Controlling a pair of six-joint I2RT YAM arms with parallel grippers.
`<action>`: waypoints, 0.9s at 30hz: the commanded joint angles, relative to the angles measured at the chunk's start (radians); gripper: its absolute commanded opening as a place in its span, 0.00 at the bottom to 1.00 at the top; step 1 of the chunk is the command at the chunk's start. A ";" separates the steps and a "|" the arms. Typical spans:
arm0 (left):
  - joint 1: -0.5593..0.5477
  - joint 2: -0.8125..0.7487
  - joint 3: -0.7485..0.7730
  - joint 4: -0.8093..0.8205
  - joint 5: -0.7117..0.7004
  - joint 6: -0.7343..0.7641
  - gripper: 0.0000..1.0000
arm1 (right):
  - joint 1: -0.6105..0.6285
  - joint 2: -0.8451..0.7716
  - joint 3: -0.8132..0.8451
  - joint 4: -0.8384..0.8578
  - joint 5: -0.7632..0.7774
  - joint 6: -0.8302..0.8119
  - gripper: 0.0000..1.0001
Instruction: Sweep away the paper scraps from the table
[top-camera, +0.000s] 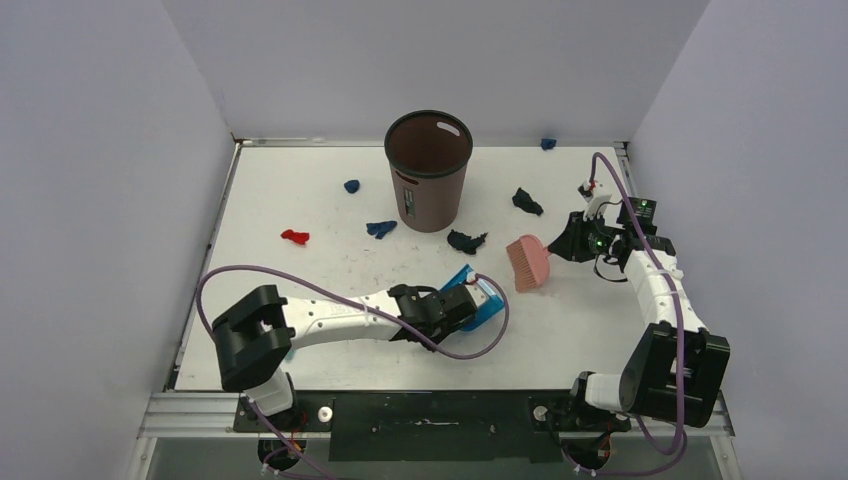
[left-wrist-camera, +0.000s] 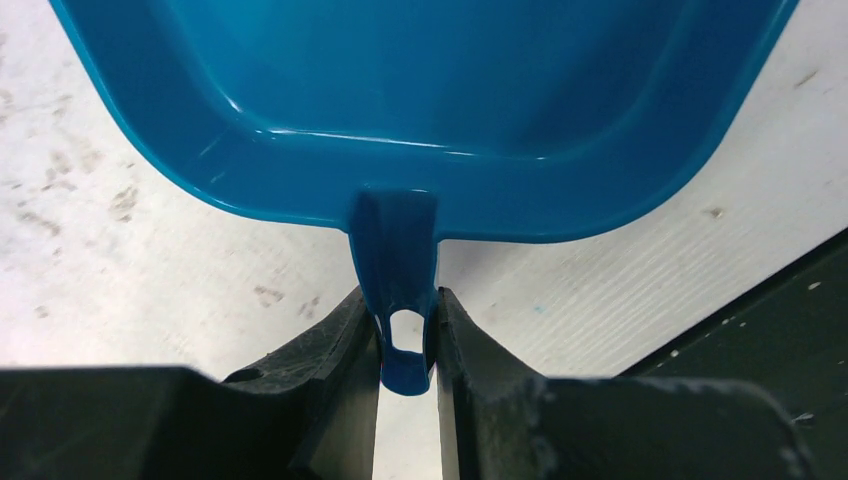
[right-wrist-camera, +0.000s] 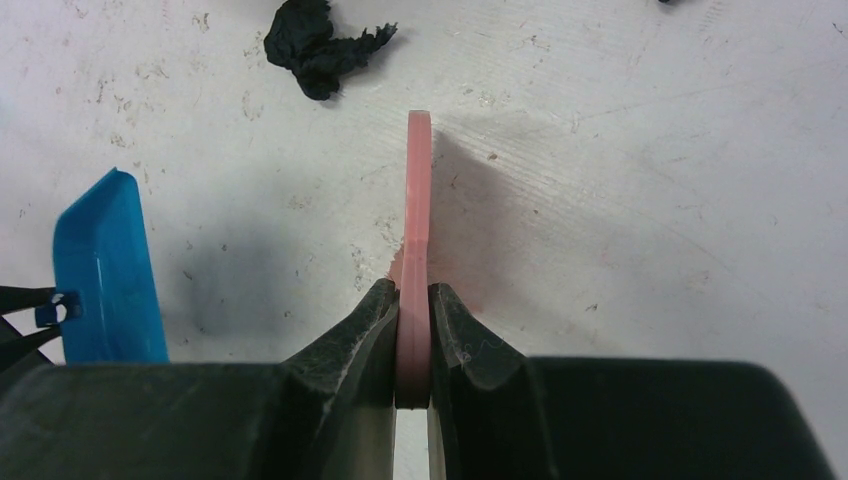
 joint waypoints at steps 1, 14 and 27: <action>-0.004 0.047 0.009 0.198 0.084 -0.046 0.03 | -0.007 0.014 0.032 0.025 0.015 -0.025 0.05; -0.024 0.098 -0.063 0.346 0.086 -0.020 0.28 | -0.015 0.008 0.030 0.023 0.011 -0.041 0.05; -0.062 -0.007 -0.273 0.625 0.005 -0.050 0.41 | -0.018 0.007 0.025 0.015 0.006 -0.043 0.05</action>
